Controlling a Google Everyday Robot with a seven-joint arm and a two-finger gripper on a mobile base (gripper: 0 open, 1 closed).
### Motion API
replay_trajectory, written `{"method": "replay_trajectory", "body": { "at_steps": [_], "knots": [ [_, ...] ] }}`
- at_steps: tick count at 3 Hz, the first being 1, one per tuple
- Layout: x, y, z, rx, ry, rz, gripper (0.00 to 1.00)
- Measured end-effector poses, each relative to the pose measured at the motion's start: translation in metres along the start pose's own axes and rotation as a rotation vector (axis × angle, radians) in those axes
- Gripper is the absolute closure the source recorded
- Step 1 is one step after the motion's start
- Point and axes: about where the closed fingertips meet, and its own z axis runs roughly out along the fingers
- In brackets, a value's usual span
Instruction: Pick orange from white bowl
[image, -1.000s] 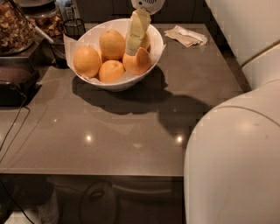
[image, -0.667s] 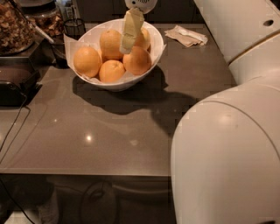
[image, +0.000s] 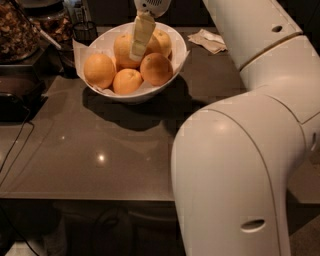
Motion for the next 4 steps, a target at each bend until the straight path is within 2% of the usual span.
{"method": "replay_trajectory", "body": {
  "at_steps": [2, 4],
  "knots": [
    [-0.011, -0.006, 0.017, -0.028, -0.007, 0.008, 0.22],
    [-0.023, -0.009, 0.029, -0.048, -0.015, 0.047, 0.42]
  ]
}}
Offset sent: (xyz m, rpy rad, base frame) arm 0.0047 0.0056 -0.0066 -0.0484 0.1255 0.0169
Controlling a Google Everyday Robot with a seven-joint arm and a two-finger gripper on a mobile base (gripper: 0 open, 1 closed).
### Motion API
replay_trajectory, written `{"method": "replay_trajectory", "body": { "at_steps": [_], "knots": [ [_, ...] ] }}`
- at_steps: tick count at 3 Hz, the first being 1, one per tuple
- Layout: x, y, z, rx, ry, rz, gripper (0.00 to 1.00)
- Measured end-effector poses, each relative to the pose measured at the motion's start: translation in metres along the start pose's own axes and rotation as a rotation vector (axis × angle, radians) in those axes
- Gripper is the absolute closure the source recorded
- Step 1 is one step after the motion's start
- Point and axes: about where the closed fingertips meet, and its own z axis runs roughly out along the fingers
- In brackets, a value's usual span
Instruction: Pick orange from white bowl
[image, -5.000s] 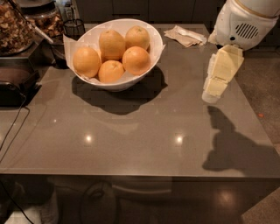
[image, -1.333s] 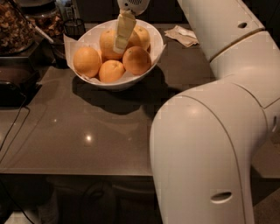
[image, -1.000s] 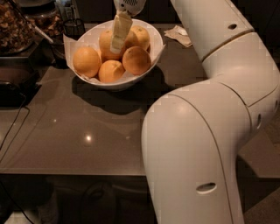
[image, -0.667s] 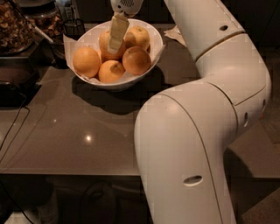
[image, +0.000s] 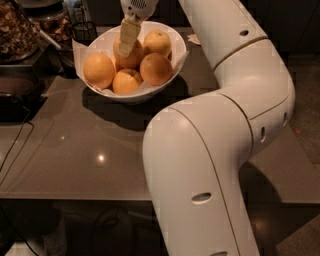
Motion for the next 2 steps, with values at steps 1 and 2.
{"method": "replay_trajectory", "body": {
  "at_steps": [1, 2],
  "knots": [
    [-0.0017, -0.0009, 0.0053, -0.009, -0.002, 0.017, 0.38],
    [-0.0006, -0.0006, 0.014, -0.028, -0.001, 0.033, 0.37]
  ]
}}
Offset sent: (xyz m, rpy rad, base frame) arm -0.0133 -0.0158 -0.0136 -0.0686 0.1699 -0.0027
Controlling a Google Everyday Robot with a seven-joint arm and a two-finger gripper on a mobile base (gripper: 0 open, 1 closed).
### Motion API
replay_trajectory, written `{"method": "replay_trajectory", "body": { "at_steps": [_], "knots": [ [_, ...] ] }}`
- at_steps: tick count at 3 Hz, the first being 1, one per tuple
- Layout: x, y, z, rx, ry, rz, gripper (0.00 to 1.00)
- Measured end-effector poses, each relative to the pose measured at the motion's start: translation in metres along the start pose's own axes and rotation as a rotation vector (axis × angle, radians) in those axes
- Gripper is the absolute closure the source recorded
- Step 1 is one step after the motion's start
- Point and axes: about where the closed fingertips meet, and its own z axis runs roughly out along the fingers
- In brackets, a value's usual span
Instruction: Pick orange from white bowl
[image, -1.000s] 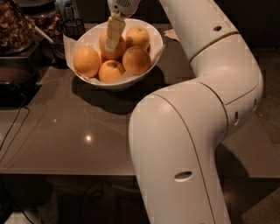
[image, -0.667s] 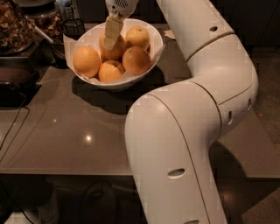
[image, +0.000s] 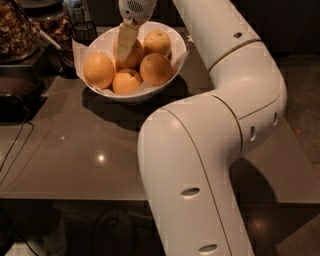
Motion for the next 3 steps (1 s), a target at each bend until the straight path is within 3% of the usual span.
{"method": "replay_trajectory", "body": {
  "at_steps": [1, 3],
  "knots": [
    [0.0031, -0.0015, 0.0062, -0.01, 0.004, 0.01, 0.25],
    [0.0121, -0.0011, 0.0156, -0.037, 0.009, 0.037, 0.31]
  ]
}}
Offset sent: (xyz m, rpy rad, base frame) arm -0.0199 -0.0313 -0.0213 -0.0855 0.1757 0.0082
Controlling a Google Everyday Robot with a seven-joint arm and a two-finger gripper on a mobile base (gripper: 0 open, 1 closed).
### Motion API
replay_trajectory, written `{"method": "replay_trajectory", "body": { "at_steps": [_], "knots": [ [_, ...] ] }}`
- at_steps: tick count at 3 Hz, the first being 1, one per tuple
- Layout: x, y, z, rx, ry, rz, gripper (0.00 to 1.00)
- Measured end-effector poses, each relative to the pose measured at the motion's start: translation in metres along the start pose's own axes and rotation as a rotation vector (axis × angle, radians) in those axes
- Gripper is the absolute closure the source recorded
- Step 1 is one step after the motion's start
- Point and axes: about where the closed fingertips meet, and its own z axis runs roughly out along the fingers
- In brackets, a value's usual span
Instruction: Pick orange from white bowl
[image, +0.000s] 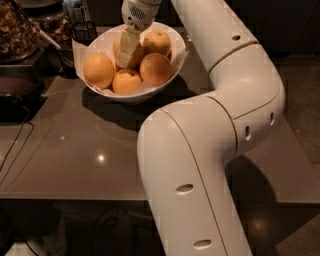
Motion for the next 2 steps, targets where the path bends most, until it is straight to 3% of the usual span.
{"method": "replay_trajectory", "body": {
  "at_steps": [2],
  "knots": [
    [0.0001, 0.0, 0.0002, 0.0, 0.0, 0.0, 0.73]
  ]
}}
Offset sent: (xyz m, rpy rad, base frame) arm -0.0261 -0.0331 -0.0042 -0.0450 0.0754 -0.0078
